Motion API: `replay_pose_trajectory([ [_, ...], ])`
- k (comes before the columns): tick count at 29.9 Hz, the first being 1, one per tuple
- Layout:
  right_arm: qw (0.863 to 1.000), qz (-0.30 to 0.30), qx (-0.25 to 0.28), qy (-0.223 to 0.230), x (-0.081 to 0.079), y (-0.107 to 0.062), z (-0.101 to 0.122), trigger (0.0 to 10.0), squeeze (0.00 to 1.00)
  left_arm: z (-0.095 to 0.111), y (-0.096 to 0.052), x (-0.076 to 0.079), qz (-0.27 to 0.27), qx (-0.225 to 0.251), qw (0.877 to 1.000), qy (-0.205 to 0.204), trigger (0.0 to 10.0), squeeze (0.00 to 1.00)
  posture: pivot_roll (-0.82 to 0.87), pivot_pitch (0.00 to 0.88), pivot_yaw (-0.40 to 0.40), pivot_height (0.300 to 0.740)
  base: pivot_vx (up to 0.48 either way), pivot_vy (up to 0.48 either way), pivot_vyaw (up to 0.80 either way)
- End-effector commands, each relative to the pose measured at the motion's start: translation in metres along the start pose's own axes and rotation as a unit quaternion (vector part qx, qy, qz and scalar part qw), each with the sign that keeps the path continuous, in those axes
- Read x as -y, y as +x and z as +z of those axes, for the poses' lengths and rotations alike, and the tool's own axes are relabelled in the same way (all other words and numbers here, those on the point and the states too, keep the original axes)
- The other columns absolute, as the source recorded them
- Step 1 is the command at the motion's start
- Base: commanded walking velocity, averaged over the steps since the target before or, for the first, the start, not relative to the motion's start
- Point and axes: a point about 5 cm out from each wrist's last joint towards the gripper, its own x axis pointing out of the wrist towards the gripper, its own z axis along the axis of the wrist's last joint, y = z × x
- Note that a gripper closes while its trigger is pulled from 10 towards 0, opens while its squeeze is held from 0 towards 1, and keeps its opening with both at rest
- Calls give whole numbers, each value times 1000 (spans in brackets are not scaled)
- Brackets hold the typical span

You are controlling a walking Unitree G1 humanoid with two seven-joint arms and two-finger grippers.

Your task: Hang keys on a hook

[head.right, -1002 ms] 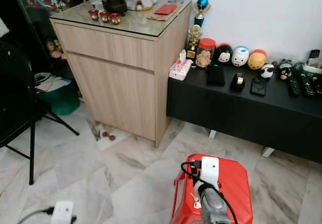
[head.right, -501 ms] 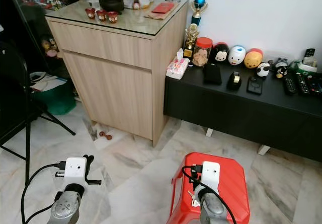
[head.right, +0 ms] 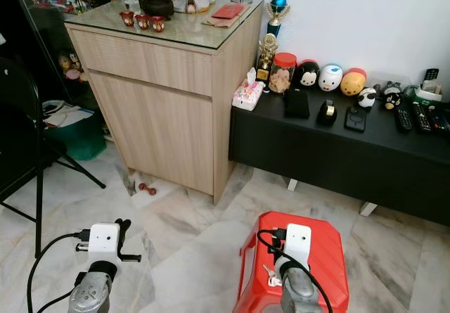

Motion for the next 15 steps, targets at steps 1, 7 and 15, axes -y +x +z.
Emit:
replay_pose_trajectory([
  [1, 1000, -6, -8, 5, 1, -1, -3, 10000, 0, -2, -1, -3, 5, -9, 1000, -5, 10000, 0, 165, 5, -61, 651, 0, 0, 0],
  [7, 1000, -10, -13, 1, 1, -1, -5, 10000, 0, 2, 3, -4, 2, -5, 1000, -7, 10000, 0, 167, 7, -58, 647, 0, 0, 0],
  [15, 1000, -8, -18, 3, 1, -1, -5, 10000, 0, 4, 5, -4, -3, -5, 1000, -10, 10000, 0, 169, 7, -58, 647, 0, 0, 0],
])
